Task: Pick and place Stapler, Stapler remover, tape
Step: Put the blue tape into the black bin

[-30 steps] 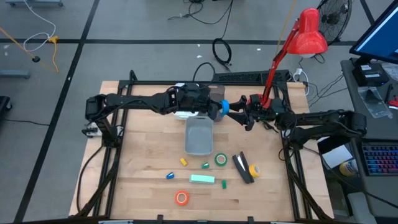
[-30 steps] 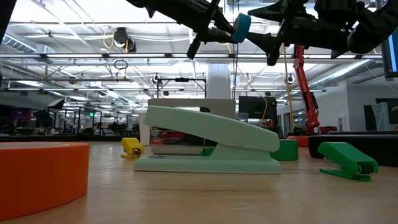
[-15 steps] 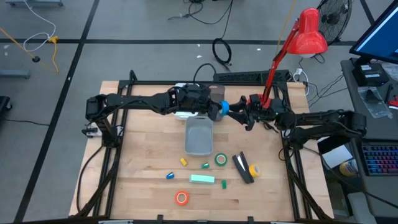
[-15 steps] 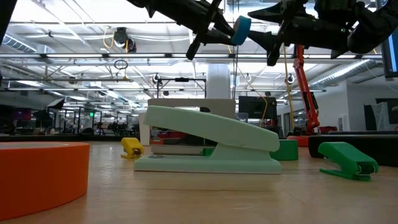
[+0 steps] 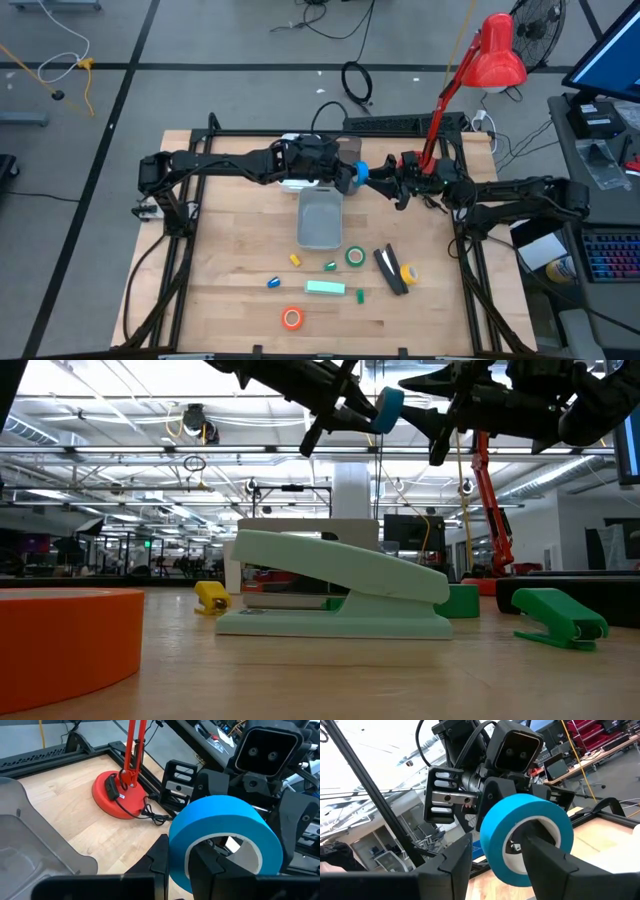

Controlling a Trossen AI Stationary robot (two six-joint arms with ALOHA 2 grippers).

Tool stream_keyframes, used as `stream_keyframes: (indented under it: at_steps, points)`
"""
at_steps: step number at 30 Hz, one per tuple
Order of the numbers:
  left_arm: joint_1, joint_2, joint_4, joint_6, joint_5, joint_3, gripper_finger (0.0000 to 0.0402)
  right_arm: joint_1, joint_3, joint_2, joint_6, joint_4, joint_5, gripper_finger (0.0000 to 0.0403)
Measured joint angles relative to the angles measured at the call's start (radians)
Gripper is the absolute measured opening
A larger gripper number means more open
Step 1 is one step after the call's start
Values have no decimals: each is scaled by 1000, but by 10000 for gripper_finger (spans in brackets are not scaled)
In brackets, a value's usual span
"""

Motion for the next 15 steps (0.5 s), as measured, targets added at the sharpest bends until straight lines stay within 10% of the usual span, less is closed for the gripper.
stream_keyframes:
  at_steps: [15]
  points:
    - [-1,0,30,-1,-16,0,41,17,14,0,-2,27,9,122]
